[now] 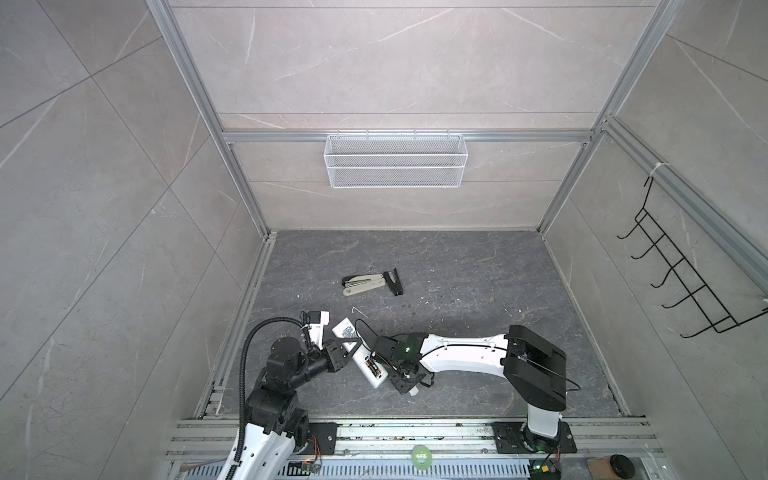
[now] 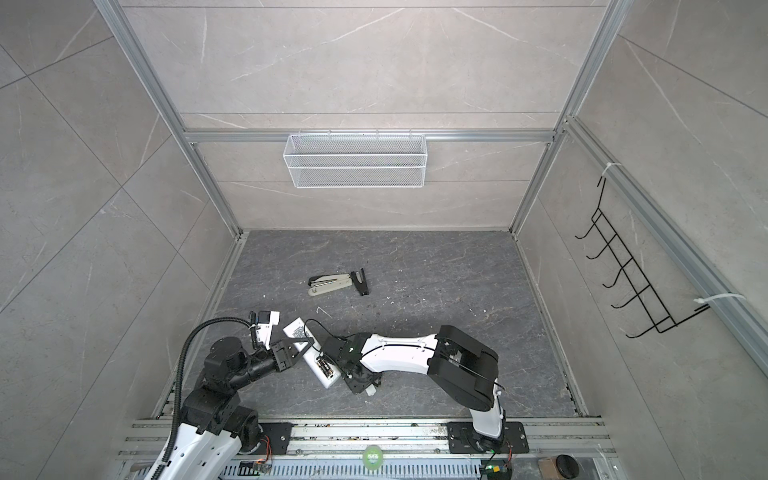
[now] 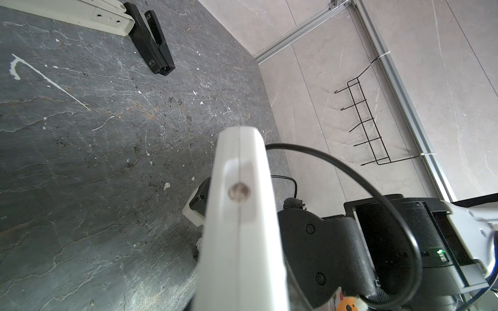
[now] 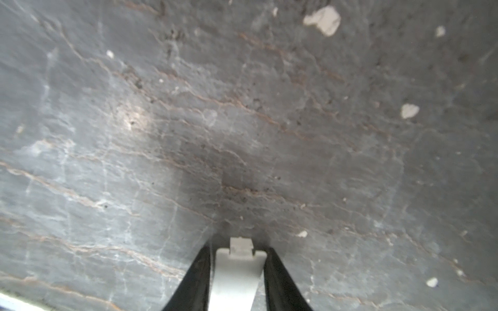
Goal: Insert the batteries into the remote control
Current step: 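Move the right gripper with the cover over the remote's battery compartment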
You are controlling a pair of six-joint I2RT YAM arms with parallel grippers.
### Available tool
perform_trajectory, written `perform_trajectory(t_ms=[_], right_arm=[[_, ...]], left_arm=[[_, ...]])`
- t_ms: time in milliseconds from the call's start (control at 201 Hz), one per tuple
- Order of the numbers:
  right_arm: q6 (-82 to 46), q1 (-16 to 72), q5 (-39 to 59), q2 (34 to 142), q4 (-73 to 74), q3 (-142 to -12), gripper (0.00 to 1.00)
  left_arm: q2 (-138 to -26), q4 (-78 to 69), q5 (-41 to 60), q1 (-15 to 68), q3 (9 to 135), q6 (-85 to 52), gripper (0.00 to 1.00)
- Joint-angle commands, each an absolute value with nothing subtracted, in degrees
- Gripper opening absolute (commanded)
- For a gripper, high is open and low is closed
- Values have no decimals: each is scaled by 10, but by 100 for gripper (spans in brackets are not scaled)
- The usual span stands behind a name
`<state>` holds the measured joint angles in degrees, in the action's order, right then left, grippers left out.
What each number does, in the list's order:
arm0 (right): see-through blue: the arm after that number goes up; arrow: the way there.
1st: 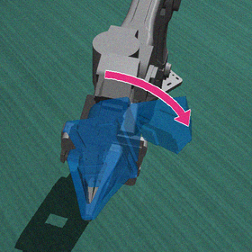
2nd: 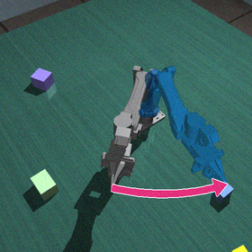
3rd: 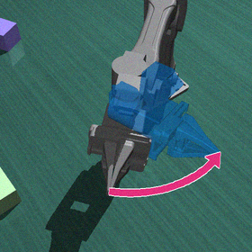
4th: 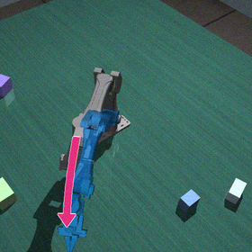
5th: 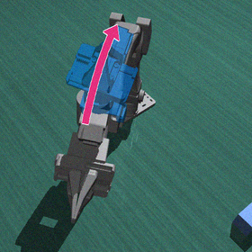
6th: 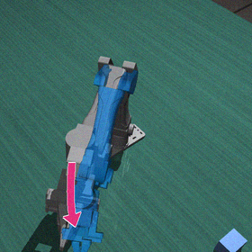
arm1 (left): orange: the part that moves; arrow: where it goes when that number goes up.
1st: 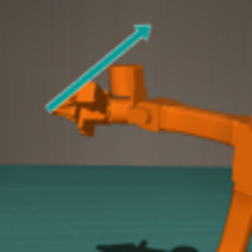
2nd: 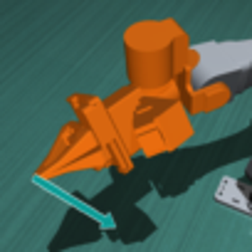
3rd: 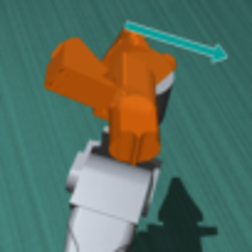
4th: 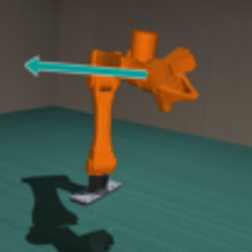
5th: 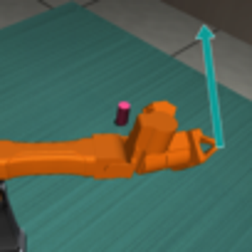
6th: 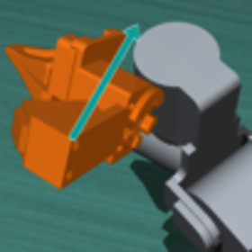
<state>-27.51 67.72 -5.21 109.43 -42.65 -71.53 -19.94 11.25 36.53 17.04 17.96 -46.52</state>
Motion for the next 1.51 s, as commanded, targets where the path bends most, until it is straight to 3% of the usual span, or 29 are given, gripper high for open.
perform_trajectory(t_ms=[0,329,1006,1509], right_arm=[[-287,685,-67,1115,-440,-723,32],[-281,686,-84,1063,-431,-712,22],[-257,743,-189,741,-285,-576,15],[-198,830,-257,809,-175,-683,12]], left_arm=[[-195,66,390,170,195,-458,0],[-199,71,385,170,196,-457,0],[-188,91,367,170,203,-445,0],[-185,87,372,170,201,-446,0]])
